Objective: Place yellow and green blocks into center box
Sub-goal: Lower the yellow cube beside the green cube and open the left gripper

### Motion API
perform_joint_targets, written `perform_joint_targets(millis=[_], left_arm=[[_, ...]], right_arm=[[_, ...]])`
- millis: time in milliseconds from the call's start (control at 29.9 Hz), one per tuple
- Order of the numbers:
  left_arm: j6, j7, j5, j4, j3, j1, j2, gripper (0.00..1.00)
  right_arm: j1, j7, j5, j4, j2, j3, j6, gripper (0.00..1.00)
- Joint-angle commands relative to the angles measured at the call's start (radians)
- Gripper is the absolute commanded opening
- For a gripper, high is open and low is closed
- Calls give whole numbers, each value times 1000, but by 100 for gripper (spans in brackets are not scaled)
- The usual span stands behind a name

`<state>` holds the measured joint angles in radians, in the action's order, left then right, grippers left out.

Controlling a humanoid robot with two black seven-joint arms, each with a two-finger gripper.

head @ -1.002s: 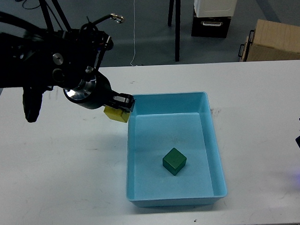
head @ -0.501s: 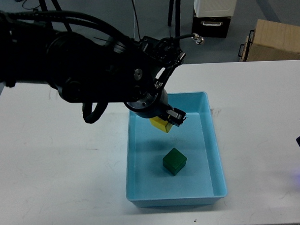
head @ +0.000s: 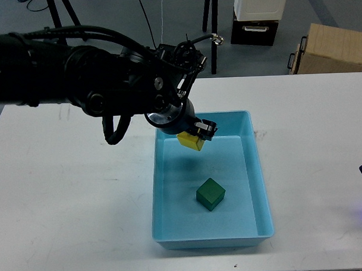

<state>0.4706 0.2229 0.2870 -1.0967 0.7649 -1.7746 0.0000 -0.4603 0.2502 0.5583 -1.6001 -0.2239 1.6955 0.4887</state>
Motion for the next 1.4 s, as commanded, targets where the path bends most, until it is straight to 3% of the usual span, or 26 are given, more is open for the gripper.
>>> perform_joint_targets(millis=[0,301,467,534,634,902,1202,1369], left_arm=[[3,4,1,29,-33,49,0,0],[0,4,3,52,-56,130,0,0],[-1,3,3,54,-71,139,0,9],[-1,3,3,54,-75,139,0,20],[-1,3,4,55,-75,144,0,25],[-3,3,4,55,-76,155,0,32],[-3,3,4,55,-88,155,0,34],[-3,-4,3,55,-90,155,0,65]], right_arm=[[0,0,0,0,-2,0,0,99],[0,0,-1,0,-2,-2,0,99],[-1,0,-1,0,-2,-2,0,99],[-1,0,-1,0,-2,-3,0,99],[-1,0,-1,2,-2,-4,0,99],[-1,0,-1,5,0,-4,0,99],[-1,0,-1,5,0,-4,0,99],[-1,0,-1,5,0,-4,0,99]])
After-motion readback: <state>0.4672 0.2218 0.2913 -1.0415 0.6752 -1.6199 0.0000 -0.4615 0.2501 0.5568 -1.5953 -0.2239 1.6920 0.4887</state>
